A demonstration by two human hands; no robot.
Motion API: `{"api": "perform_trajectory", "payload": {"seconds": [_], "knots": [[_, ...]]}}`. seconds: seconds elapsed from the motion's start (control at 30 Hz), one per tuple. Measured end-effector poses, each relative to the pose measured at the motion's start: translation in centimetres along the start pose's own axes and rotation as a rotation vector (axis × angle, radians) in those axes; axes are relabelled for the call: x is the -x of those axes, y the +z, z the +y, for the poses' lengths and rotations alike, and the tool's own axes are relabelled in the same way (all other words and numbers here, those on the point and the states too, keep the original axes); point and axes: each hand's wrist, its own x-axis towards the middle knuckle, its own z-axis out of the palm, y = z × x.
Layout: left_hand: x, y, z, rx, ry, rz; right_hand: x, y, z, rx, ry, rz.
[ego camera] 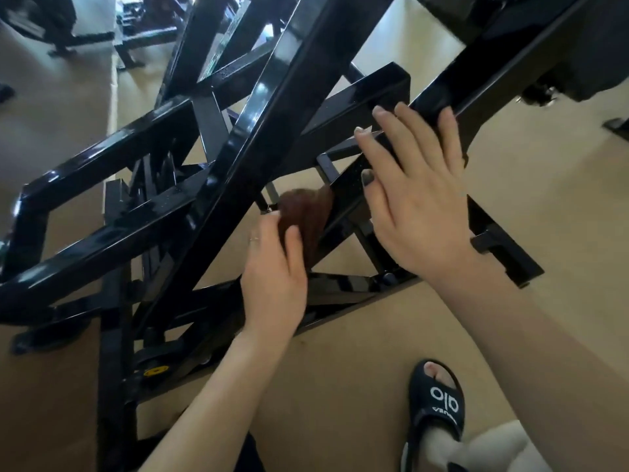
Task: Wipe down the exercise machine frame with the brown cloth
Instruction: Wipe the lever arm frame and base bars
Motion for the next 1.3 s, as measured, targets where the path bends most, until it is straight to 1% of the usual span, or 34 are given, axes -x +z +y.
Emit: {"api": "perform_trajectory", "payload": {"seconds": [0.07, 0.13, 0.2, 0.27, 0.3, 0.33, 0.4, 0.43, 0.5, 0.63, 0.73, 0.83, 0.9, 1.0, 1.1, 1.17, 1.3], "knots": [[-2.0, 1.3, 4.2, 0.014, 0.157, -0.001, -0.1, -0.2, 0.3, -0.068, 0.0, 0.03], [-3.5, 2.1, 6.9, 0.033, 0.216, -0.001, -0.2, -0.6, 0.5, -0.21, 0.03, 0.106], [-3.8, 2.2, 6.8, 0.04, 0.241, -0.019, -0.6, -1.4, 0.8, -0.315, 0.086, 0.217], [-2.9, 1.5, 4.8, 0.013, 0.277, -0.046, -1.5, -2.2, 1.6, -0.287, 0.165, 0.311], [-2.3, 1.1, 3.5, -0.006, 0.274, -0.051, -1.9, -2.4, 2.2, -0.237, 0.215, 0.312], [-1.6, 0.8, 2.4, -0.021, 0.248, -0.051, -2.2, -2.5, 2.8, -0.193, 0.254, 0.276], [-0.5, 0.4, 0.8, -0.026, 0.185, -0.044, -2.1, -2.4, 3.6, -0.146, 0.267, 0.167], [-0.2, 0.3, 0.4, -0.027, 0.181, -0.038, -2.0, -2.2, 3.7, -0.141, 0.262, 0.138], [-0.3, 0.4, 0.9, -0.026, 0.217, -0.026, -2.1, -1.6, 3.5, -0.156, 0.271, 0.153], [-3.2, 1.7, 5.0, 0.057, 0.327, -0.056, -2.7, -0.3, 3.2, -0.161, 0.304, 0.227], [-4.3, 2.4, 6.6, 0.122, 0.341, -0.036, -2.6, 0.2, 3.3, -0.195, 0.312, 0.257], [-4.0, 2.4, 5.1, 0.119, 0.426, -0.03, -2.7, 0.1, 3.3, -0.207, 0.312, 0.257], [-3.3, 2.1, 3.5, 0.082, 0.451, -0.027, -2.6, 0.0, 3.3, -0.226, 0.305, 0.243], [-2.0, 1.5, 1.3, -0.011, 0.409, -0.013, -2.4, -0.3, 3.5, -0.292, 0.301, 0.237], [-1.5, 0.8, 0.5, 0.012, 0.381, -0.016, -2.3, -0.5, 3.7, -0.326, 0.284, 0.235], [-2.1, 0.9, 2.3, 0.064, 0.375, -0.003, -2.2, -0.6, 3.9, -0.335, 0.269, 0.224], [-4.8, 2.4, 9.2, 0.217, 0.4, 0.052, -1.8, -1.2, 4.7, -0.328, 0.223, 0.184]]}}
